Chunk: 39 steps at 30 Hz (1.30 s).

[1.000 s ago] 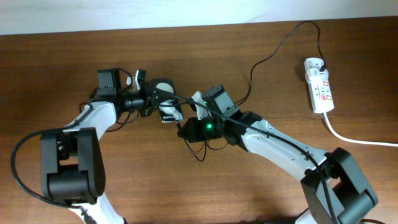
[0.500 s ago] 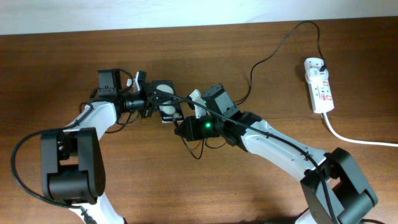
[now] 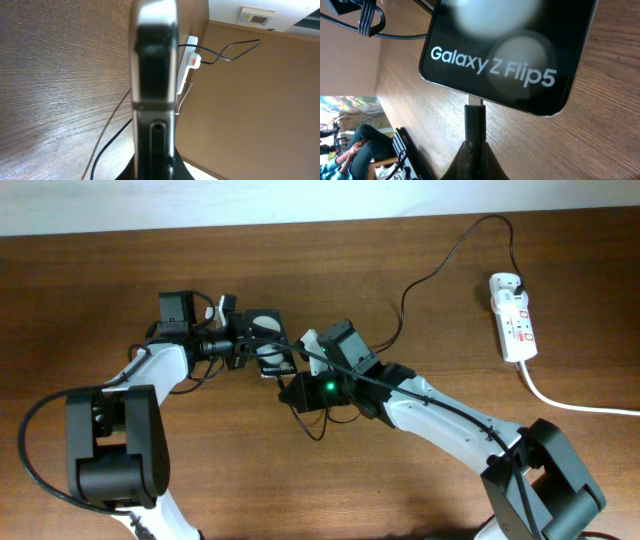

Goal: Plug charger to phone and switch on socket
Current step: 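Hold the phone and plug together with both grippers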

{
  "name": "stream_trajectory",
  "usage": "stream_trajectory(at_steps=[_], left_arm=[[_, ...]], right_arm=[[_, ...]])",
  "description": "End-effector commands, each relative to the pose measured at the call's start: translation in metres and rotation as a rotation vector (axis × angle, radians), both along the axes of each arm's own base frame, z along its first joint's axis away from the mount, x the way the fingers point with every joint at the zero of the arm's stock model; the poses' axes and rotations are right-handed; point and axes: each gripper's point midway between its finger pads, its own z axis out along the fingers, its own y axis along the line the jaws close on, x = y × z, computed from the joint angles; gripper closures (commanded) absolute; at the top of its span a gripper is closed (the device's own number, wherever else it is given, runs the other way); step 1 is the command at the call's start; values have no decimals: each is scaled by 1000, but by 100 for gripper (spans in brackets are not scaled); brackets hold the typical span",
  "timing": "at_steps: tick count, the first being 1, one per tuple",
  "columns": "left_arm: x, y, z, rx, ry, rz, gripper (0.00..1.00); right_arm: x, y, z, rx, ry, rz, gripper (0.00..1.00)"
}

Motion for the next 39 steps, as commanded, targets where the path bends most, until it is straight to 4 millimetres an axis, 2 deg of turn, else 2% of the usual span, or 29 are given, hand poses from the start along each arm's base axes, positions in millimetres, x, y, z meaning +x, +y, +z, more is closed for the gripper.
stream_trajectory(at_steps=[1,11,23,29,39], left_arm=[[-2,-5,20,-39,-40,-28,100],[2,-2,15,-6,-40,-5,100],[4,1,11,25,-53,7,100],[5,1,11,31,-56,10,100],[5,1,11,30,-55,10,100]], right_arm=[[4,0,1,-12,-28,-16,96],[-4,4,4,15,2,20,96],[5,-1,0,-20,-25,-22,96],[-7,5,5,29,13,36,96],[5,-2,-1,-22,-28,-24,96]])
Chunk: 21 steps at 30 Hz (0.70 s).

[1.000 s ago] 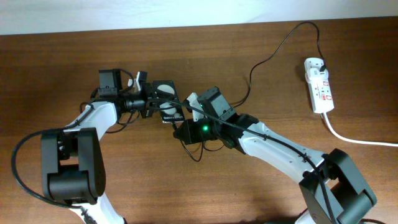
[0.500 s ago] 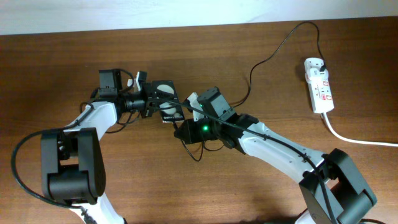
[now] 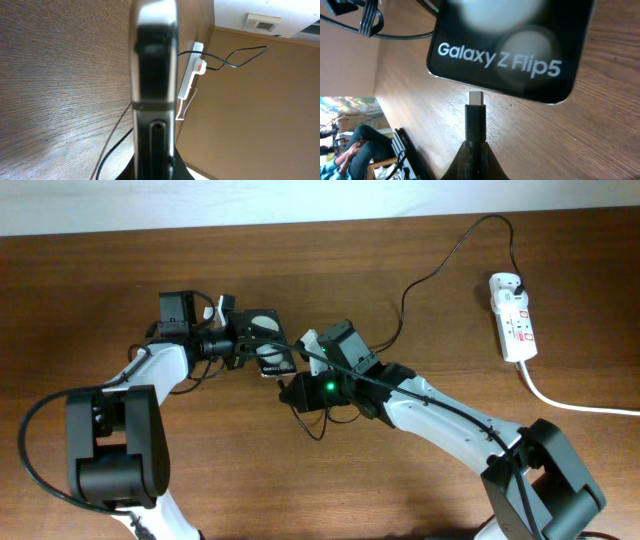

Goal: Plug charger to phone and switch on socket
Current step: 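Hold the phone and plug together with both grippers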

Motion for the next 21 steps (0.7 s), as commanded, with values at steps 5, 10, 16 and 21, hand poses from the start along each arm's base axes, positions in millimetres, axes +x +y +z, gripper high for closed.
stream_trajectory(at_steps=[5,10,16,21], left_arm=[[1,-2,16,-6,-54,-14,100],[1,-2,17,-9,-54,-17,100],[-4,-8,27,-66,-82,-64,100],[-8,-15,45,-129,-204,-150,100]], right_arm=[[9,-3,-1,-33,-43,-40,96],[12,-4,-2,-37,-37,-64,96],[25,-1,6,-6,-48,-138,96],[35,-7,4,-36,-83,-184,96]])
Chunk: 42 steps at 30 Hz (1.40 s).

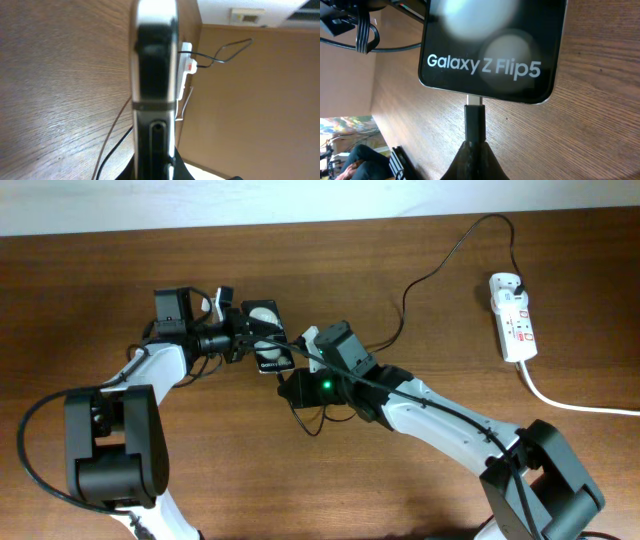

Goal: Plug charger to phone and switch on socket
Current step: 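Hold the phone and plug together with both grippers, then lower the plugged phone onto the table and open both grippers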

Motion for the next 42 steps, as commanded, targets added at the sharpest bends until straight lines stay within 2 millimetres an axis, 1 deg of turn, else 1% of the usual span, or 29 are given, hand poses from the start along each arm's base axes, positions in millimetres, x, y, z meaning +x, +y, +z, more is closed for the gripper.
stream_trajectory(at_steps=[1,3,7,11,13,15,17,20,23,34,35,37,38,39,40,42], left_arm=[[-15,-13,31,-98,-78,-115,100],[-16,-14,32,-105,-77,-120,100],[-17,-14,32,-116,-52,-118,100],[-18,-14,32,-120,-36,-114,100],[-18,-14,32,-120,-31,-114,100],[-20,-17,32,-120,-31,-122,100],[-21,-24,33,-120,-41,-138,100],[-21,-29,34,-116,-73,-156,100],[-19,-28,32,-81,-140,-163,100],[-19,-28,31,-77,-142,-163,100],[-19,-28,31,-77,-143,-163,100],[-18,-28,31,-76,-143,-163,100],[-18,-28,31,-76,-144,-163,100],[-18,-28,31,-70,-153,-163,100],[-16,-27,29,-58,-153,-154,100],[-12,-24,21,-16,-134,-121,100]], right_arm=[[24,-9,3,-37,-72,-98,96],[28,-10,4,-44,-93,-111,96],[37,-8,13,-22,-144,-129,96],[44,-12,13,-42,-169,-164,96],[46,-10,16,-31,-182,-166,96],[51,-9,21,-18,-205,-175,96],[55,-13,20,-34,-215,-201,96],[58,-15,20,-45,-225,-218,96],[61,-19,19,-60,-236,-240,96],[64,-22,18,-76,-244,-259,96],[63,-23,16,-82,-238,-257,83],[60,-25,11,-102,-219,-255,63],[58,-27,8,-114,-210,-252,39],[56,-27,6,-118,-203,-247,30],[54,-25,7,-109,-200,-226,26],[47,-17,15,-93,-240,-132,3]])
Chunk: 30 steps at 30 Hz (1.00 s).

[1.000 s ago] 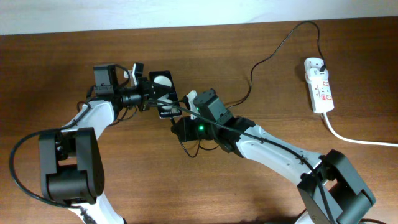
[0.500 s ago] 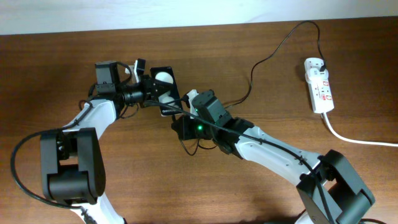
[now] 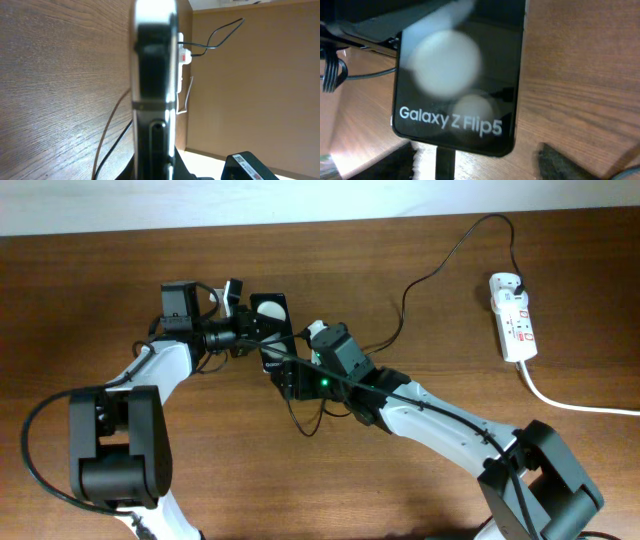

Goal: Plug charger to phone and switch on socket
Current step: 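Lower the plugged phone onto the table and open both grippers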

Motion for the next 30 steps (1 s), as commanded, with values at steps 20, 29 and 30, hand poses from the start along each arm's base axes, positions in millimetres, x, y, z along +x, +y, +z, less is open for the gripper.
stream_trajectory(at_steps=[20,29,30], left_arm=[[-32,24,-93,613,210,161,100],[-43,4,-104,750,171,126,100],[-43,4,-105,777,162,131,100]], right_arm=[[-27,-184,-31,-499,296,-301,1],[-27,-184,-31,-499,296,-302,1],[-27,-184,-31,-499,296,-302,1]])
